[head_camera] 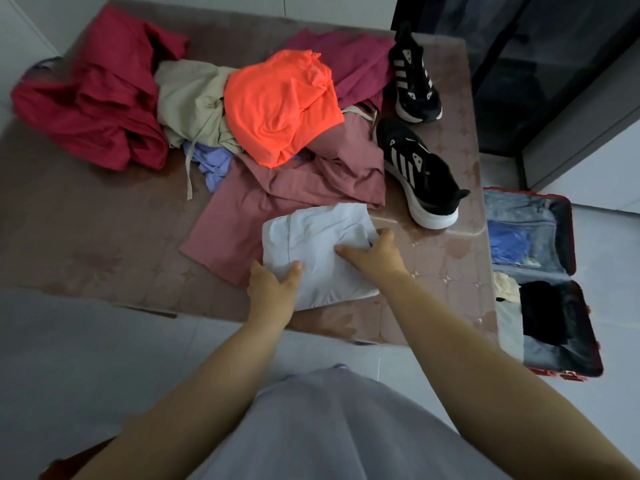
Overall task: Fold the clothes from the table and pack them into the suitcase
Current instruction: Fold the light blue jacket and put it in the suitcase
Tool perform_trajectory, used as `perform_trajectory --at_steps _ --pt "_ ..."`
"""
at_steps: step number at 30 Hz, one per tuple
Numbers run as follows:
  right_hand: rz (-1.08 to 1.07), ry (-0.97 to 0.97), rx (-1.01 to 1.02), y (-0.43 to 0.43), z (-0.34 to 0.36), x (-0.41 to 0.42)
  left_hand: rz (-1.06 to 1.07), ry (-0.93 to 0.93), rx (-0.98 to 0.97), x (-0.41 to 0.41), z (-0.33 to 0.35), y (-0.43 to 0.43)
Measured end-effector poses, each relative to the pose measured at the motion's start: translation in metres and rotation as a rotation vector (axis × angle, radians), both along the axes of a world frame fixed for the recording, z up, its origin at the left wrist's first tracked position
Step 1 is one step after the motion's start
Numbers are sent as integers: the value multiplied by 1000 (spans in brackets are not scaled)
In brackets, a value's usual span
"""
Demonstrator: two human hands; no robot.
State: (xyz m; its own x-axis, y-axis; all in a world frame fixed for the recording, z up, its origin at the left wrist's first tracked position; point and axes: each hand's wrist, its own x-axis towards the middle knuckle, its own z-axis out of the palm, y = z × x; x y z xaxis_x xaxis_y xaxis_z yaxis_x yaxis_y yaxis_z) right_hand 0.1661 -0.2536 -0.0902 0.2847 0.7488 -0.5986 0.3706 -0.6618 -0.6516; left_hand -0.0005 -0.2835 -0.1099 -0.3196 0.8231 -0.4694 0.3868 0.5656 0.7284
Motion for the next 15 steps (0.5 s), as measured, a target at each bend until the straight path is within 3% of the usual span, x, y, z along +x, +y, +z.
perform_trajectory --at_steps 6,15 --pt "-25 103 -130 -29 7 -4 19 -142 -136 -17 14 20" --pt "-408 267 -14 -105 3 18 -265 -423 -285 1 14 4"
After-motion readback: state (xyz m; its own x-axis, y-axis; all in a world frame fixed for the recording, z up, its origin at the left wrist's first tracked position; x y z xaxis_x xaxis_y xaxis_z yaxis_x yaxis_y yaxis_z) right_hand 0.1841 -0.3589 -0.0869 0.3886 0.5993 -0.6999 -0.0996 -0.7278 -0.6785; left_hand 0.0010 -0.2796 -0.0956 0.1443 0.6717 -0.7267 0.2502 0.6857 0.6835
